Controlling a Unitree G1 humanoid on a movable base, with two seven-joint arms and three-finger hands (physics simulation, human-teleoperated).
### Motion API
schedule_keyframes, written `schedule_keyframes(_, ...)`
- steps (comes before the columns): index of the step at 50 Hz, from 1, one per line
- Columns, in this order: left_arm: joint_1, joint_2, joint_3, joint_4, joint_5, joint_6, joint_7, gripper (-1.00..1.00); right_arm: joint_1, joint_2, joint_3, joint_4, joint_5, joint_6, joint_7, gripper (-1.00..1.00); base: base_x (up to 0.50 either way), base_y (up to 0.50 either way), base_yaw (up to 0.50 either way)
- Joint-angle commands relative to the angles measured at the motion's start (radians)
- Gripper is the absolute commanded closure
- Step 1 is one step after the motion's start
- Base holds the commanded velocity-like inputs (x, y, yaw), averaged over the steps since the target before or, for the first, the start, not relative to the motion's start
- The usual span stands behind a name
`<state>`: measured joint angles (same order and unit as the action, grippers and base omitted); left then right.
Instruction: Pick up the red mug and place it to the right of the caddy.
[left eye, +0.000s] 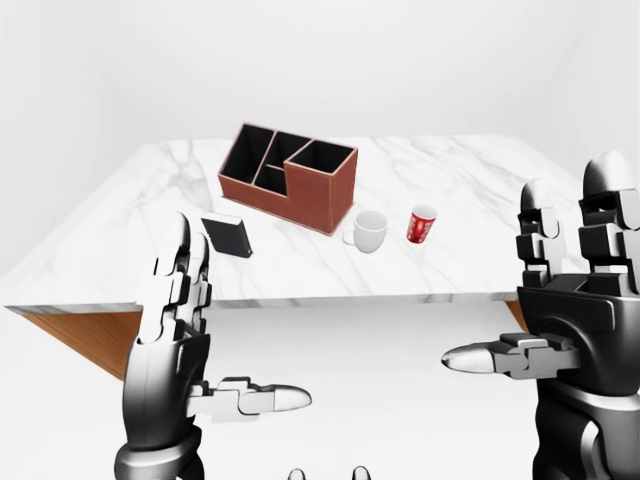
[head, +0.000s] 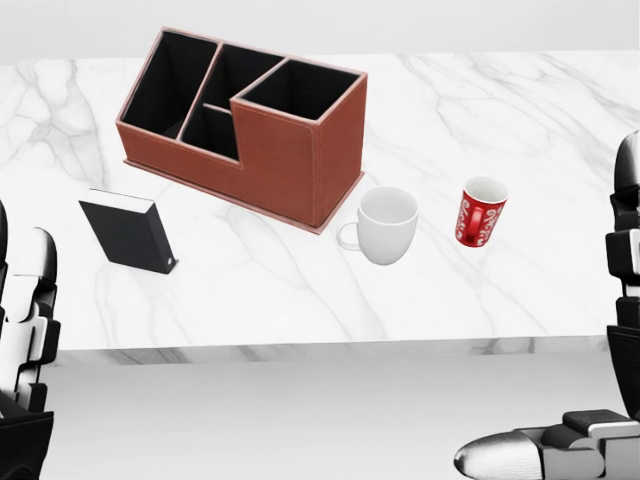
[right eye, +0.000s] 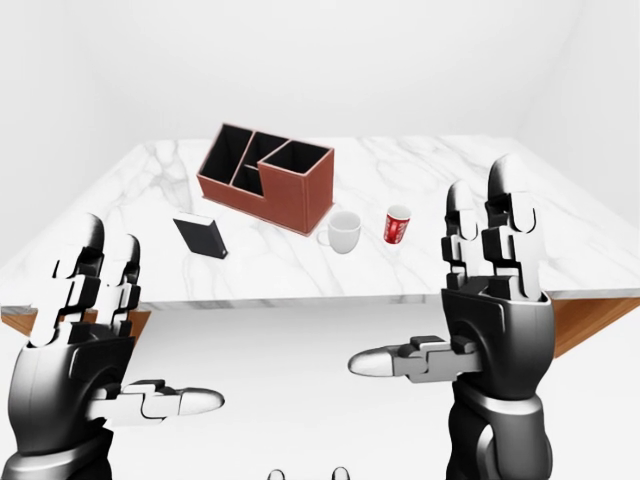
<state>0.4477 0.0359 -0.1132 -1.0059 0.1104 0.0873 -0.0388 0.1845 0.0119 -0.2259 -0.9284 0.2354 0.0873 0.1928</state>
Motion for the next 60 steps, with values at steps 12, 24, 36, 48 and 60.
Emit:
schedule_keyframes(12,0.025,-0.007,0.017,-0.041,0.000,0.000,-0.012,-1.00,0.003,0.001,0.005,-0.005,0.014,0.000,-0.007,-1.00,0.33,-0.06,0.00)
schedule_keyframes(24,0.035,-0.014,0.023,-0.041,0.002,0.000,-0.019,-1.00,0.011,0.003,0.013,-0.019,0.001,0.000,0.000,-1.00,0.34,-0.06,0.00)
schedule_keyframes(36,0.034,-0.016,0.032,-0.041,-0.002,0.000,-0.022,-1.00,0.012,0.003,0.012,-0.018,-0.002,0.000,0.003,-1.00,0.33,-0.04,0.00)
schedule_keyframes(48,0.042,-0.021,0.031,-0.041,0.001,0.000,-0.026,-1.00,0.008,0.004,-0.004,-0.019,0.014,0.000,0.002,-1.00,0.33,-0.04,0.00)
schedule_keyframes(60,0.048,-0.023,0.033,-0.041,-0.002,0.000,-0.028,-1.00,0.012,0.004,0.002,-0.020,0.013,0.000,0.003,-1.00,0.33,-0.04,0.00)
